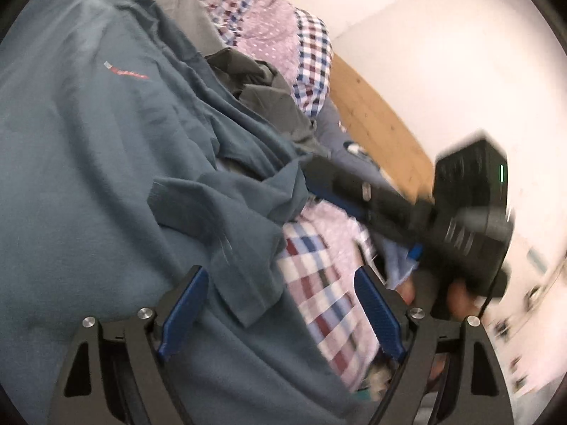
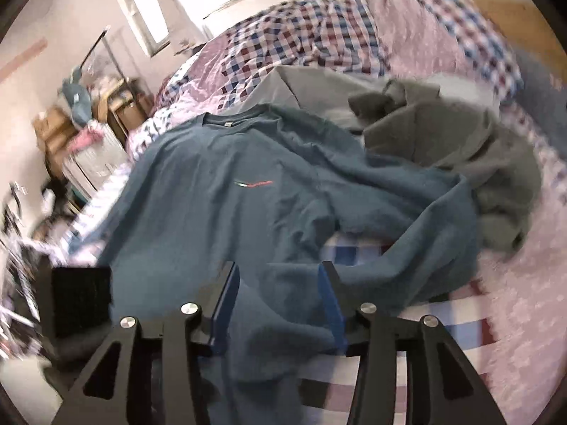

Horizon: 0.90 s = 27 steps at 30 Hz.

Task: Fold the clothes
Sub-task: 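Move the right gripper toward the left gripper over the teal shirt body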

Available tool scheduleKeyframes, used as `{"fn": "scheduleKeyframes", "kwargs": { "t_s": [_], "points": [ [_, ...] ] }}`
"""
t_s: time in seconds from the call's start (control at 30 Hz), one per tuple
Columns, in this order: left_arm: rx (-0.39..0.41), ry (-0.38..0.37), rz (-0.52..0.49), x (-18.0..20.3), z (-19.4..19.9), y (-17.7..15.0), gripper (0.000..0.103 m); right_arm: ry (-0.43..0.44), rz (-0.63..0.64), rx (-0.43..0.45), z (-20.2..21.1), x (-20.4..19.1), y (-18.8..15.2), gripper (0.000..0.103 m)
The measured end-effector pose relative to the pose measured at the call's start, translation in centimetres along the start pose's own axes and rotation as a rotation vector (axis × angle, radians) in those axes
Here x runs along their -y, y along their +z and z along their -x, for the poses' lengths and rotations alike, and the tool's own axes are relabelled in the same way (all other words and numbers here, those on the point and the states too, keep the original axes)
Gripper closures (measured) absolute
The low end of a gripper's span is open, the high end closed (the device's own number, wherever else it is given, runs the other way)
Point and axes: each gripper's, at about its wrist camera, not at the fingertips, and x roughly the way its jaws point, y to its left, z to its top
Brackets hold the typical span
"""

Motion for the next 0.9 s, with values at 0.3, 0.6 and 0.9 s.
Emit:
{"fn": "scheduleKeyframes", "kwargs": {
  "t_s": [0.3,0.6,0.9],
  "points": [
    [0.047,-0.154,0.233,-2.9,1.8,2.1,0.015,0.004,0.423,-0.024,1.0,-4.5,-4.5,0.055],
    [0.056,-0.164,0.273,-3.4,2.0,2.4,0.015,-0.296,0.945,-0.082,-1.0,-7.7,-10.9,0.056],
    [0.059,-0.196,0.321,-4.1,2.3,2.5,0.016,-0.448,1.091,-0.002,-3.8,-9.2,-11.7,0.056]
  ]
}}
